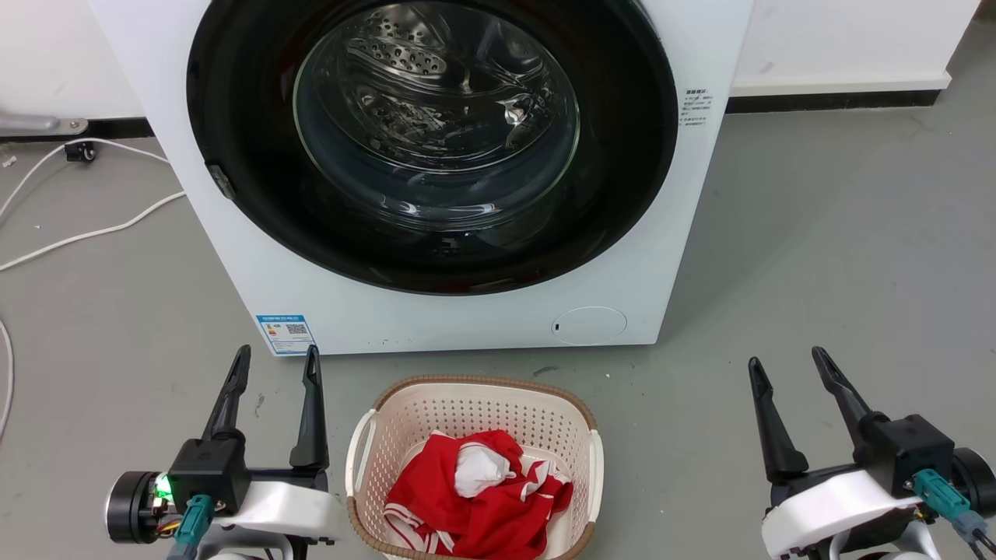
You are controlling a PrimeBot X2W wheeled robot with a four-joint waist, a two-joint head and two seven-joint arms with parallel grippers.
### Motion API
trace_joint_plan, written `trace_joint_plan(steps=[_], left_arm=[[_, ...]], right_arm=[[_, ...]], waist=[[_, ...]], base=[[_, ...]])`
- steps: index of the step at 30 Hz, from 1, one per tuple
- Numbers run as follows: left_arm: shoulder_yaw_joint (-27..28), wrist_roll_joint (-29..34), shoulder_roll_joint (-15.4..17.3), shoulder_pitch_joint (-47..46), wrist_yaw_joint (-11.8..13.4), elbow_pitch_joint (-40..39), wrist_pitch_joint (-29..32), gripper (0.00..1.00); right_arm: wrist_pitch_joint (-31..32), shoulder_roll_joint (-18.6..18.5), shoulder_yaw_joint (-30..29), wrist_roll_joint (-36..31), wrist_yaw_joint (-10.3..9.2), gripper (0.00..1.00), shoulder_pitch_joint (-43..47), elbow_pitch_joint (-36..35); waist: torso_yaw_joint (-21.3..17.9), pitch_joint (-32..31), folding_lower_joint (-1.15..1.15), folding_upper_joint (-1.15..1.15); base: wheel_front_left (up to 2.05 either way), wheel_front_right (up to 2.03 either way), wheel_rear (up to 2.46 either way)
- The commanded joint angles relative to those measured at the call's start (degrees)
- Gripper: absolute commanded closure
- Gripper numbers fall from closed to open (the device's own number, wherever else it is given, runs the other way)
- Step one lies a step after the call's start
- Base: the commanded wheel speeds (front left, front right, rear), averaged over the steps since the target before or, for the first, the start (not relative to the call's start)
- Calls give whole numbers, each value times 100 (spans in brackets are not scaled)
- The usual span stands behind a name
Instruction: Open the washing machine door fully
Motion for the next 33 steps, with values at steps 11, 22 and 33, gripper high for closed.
trace_joint_plan(steps=[11,22,33], left_arm=[[63,51,-44,58,-53,27,-13,0],[120,66,-79,-41,-75,-4,-13,0],[198,64,-117,-354,-92,-175,-13,0]], right_arm=[[-218,21,-25,559,-3,100,-99,37],[-814,20,-98,4624,-2,100,-711,654],[-452,13,-380,8239,-2,100,-2534,1651]], waist=[[12,-19,0,0],[25,80,0,0],[45,639,0,0]], base=[[0,0,0],[0,0,0],[0,0,0]])
